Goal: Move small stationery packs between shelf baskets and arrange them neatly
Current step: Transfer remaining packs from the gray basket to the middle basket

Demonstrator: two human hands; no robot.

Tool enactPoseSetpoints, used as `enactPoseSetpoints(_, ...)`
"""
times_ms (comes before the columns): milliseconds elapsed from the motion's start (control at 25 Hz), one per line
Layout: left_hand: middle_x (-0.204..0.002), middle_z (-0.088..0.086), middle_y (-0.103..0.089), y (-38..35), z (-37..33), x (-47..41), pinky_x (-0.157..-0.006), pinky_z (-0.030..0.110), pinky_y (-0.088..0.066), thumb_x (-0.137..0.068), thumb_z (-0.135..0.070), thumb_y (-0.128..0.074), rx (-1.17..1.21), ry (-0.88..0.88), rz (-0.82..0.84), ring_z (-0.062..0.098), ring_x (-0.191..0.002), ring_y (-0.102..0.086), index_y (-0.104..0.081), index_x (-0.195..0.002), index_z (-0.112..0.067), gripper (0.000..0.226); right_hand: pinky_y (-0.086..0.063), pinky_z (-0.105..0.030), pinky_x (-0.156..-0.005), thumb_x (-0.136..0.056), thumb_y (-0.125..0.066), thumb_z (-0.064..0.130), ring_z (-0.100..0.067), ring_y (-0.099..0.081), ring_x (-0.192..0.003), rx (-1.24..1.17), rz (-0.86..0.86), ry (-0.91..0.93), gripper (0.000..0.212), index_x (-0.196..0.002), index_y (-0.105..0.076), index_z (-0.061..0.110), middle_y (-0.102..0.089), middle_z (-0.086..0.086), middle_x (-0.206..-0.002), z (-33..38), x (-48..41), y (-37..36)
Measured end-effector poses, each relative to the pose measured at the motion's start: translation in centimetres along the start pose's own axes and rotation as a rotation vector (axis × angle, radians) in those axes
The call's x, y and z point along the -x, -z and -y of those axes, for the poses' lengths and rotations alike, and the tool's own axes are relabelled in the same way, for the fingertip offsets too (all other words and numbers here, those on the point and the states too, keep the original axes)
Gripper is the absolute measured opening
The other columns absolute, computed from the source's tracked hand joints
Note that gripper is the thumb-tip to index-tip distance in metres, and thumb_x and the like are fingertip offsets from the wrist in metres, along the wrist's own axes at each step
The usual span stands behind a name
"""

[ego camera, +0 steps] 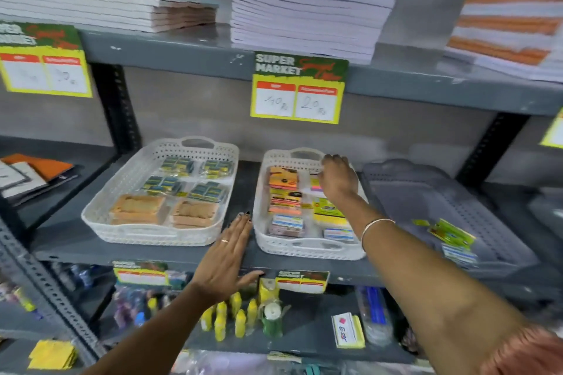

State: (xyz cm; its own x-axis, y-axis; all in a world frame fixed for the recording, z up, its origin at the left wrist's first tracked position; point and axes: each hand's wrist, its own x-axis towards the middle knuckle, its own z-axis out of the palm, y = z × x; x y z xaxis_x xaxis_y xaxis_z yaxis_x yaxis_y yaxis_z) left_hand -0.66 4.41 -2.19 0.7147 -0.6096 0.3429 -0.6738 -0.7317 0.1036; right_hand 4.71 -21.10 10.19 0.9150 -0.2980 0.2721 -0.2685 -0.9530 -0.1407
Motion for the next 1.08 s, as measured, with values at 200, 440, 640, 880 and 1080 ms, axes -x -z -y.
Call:
enactPoseSetpoints(200,-0.144,0.020,-0.032,-2.5,-0.4,-0.7,-0.109,0.037,-0.024,-0.074,-0.077,-0.032,0.027,0.144,0.053,0.031,-0.132,-0.031,-0.020,-0.140,0.002,0.103,-0.037,-0.042,-0.107,-0.099,-0.034,0.009,-0.031,-0.040,-0.134,0.109,0.115,-0.406,0.040,-0.138,-0.044,0.006,-0.044,-0.016,-0.143,-12.8,2.2,-1.1)
enactPoseSetpoints(440,-0.140,0.015,-0.043,-3.6,0.6,-1.3,-0.107,0.044,-0.030,-0.070,-0.077,-0.035,-0.069,0.146,0.153,0.028,-0.129,-0.038,-0.037,-0.136,-0.003,0.099,-0.035,-0.047,-0.111,-0.091,-0.051,0.033,-0.034,-0.037,-0.138,0.382,0.448,-0.660,0.059,-0.144,-0.038,0.011,-0.038,-0.012,-0.150,-19.4,5.9,-2.2)
enactPoseSetpoints(640,-0.139,0.015,-0.044,-3.6,0.5,-1.2,-0.107,0.044,-0.030,-0.070,-0.079,-0.032,-0.080,0.161,0.170,0.027,-0.129,-0.039,-0.039,-0.135,-0.003,0.100,-0.045,-0.042,-0.105,-0.089,-0.057,0.038,-0.028,-0.044,-0.135,0.467,0.536,-0.641,0.059,-0.140,-0.046,0.010,-0.049,-0.006,-0.144,-20.5,6.8,-2.6)
enactPoseSetpoints(880,-0.134,0.015,-0.050,-3.3,0.0,-1.2,-0.103,0.044,-0.034,-0.071,-0.080,-0.024,-0.103,0.163,0.166,0.026,-0.124,-0.046,-0.044,-0.131,-0.002,0.101,-0.041,-0.044,-0.107,-0.093,-0.052,0.025,-0.030,-0.041,-0.136,0.500,0.444,-0.550,0.048,-0.138,-0.048,0.009,-0.047,-0.010,-0.145,-18.2,5.0,-0.2)
enactPoseSetpoints(1080,-0.139,0.014,-0.044,-3.3,-0.1,-1.2,-0.107,0.042,-0.029,-0.070,-0.077,-0.026,-0.110,0.163,0.144,0.026,-0.129,-0.040,-0.039,-0.135,-0.003,0.100,-0.041,-0.044,-0.105,-0.092,-0.053,0.024,-0.031,-0.035,-0.136,0.294,0.168,-0.273,0.051,-0.139,-0.041,0.009,-0.041,-0.016,-0.143,-11.1,1.3,1.8)
